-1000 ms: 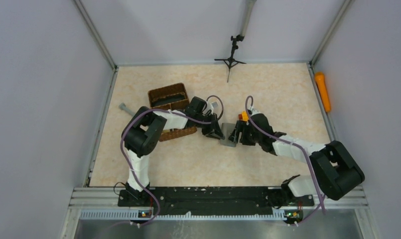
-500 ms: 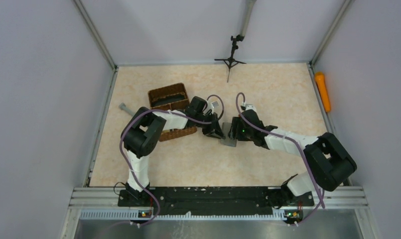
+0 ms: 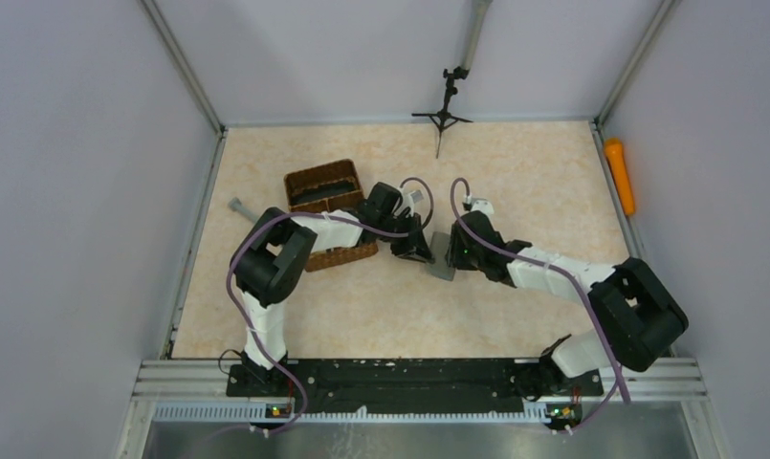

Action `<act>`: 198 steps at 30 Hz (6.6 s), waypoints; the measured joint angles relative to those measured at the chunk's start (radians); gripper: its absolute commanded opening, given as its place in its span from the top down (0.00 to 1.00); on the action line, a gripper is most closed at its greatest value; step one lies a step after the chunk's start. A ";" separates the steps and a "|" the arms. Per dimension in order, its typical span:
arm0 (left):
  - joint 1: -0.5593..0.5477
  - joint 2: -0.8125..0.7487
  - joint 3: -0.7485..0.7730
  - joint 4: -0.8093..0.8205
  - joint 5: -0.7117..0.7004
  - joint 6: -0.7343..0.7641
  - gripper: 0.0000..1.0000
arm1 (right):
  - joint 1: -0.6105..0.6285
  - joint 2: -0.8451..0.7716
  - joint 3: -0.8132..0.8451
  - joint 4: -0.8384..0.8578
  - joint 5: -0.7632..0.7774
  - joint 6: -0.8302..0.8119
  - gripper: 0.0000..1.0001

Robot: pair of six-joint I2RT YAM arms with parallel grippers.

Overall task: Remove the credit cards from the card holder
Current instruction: Open the card holder at the center of the board, then pick up the card holder from the center of the board.

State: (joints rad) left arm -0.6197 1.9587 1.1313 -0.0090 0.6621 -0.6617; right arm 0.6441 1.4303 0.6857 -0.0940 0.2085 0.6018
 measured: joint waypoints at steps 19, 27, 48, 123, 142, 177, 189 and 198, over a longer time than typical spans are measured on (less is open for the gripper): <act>0.005 -0.013 0.012 -0.073 -0.033 0.033 1.00 | -0.016 -0.105 -0.008 -0.144 0.204 -0.028 0.44; 0.013 -0.041 -0.076 0.095 0.074 -0.032 1.00 | -0.150 -0.207 -0.126 -0.057 -0.020 -0.025 0.28; 0.053 -0.125 -0.290 0.843 0.298 -0.437 1.00 | -0.251 -0.547 -0.333 0.169 -0.291 0.091 0.21; -0.110 -0.267 -0.140 0.146 -0.083 0.100 0.64 | -0.024 -0.563 -0.338 0.224 -0.054 0.208 1.00; -0.059 -0.231 -0.129 0.098 -0.060 0.092 1.00 | -0.027 -0.585 -0.359 0.245 -0.013 0.220 0.42; -0.060 -0.056 0.083 -0.264 -0.261 0.170 1.00 | -0.209 -0.513 -0.312 -0.041 -0.007 0.190 0.09; -0.060 -0.035 0.096 -0.291 -0.267 0.171 1.00 | -0.329 -0.488 -0.422 0.097 -0.265 0.237 0.14; -0.060 -0.034 0.098 -0.293 -0.266 0.171 1.00 | -0.333 -0.456 -0.514 0.290 -0.399 0.299 0.46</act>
State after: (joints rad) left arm -0.6796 1.9251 1.2293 -0.3016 0.3958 -0.4908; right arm 0.3111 0.9745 0.1715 0.1959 -0.1902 0.9009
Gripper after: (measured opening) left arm 0.008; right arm 0.626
